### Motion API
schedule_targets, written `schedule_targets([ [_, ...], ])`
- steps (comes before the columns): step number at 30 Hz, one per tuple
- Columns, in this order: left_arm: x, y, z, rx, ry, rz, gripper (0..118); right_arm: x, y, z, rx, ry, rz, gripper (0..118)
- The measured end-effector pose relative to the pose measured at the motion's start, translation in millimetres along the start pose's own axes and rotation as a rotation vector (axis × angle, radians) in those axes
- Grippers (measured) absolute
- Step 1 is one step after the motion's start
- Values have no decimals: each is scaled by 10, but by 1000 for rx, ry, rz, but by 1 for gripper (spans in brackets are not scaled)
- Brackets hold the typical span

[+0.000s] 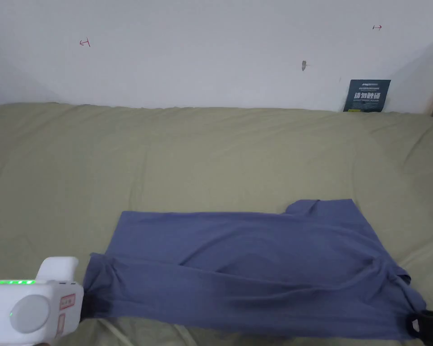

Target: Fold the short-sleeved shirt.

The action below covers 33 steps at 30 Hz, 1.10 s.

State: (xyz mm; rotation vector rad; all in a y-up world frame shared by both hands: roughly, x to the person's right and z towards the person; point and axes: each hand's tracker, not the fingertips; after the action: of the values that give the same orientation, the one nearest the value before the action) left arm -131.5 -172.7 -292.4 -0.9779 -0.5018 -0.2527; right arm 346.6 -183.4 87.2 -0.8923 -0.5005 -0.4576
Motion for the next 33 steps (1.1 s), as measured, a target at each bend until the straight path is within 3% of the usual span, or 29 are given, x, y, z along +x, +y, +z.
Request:
schedule_targets([
  [6,-158,-588,217,-12,-12,57,2,23,-576,171,-12,-2,-15,14],
  [16,-182,-814,181,-31,-19,100,3,-90,-695,253,-5,-26,-20,15],
  [17,-187,-807,208,-4,-36,101,12,-116,-690,293,-1,-27,-15,18],
  [18,-186,-806,259,24,-33,96,55,-140,-675,343,18,-40,-20,40],
  [19,-182,-803,291,40,-40,94,104,-151,-659,399,43,-51,-20,73],
  [20,-175,-796,319,38,-46,91,118,-125,-650,397,60,-44,-24,106],
  [21,-165,-744,484,170,-85,74,114,-145,-628,445,93,-27,-32,118],
  [23,-67,-686,683,136,-55,82,114,-181,-590,583,167,2,-28,118],
  [26,97,-583,1015,248,-78,73,110,-338,-552,770,292,3,-1,115],
  [27,93,-618,938,282,-78,66,102,-387,-558,826,330,12,19,102],
  [28,133,-621,958,311,-68,59,78,-522,-538,902,344,-2,26,72],
  [29,178,-621,1005,340,-49,54,30,-595,-551,945,382,-13,32,27],
  [30,220,-618,1029,374,-53,23,0,-642,-570,948,413,-34,61,1],
  [31,337,-651,1048,374,-34,20,0,-680,-596,938,440,-76,88,1],
  [33,404,-630,1066,411,-32,21,0,-757,-629,974,442,-62,92,1],
])
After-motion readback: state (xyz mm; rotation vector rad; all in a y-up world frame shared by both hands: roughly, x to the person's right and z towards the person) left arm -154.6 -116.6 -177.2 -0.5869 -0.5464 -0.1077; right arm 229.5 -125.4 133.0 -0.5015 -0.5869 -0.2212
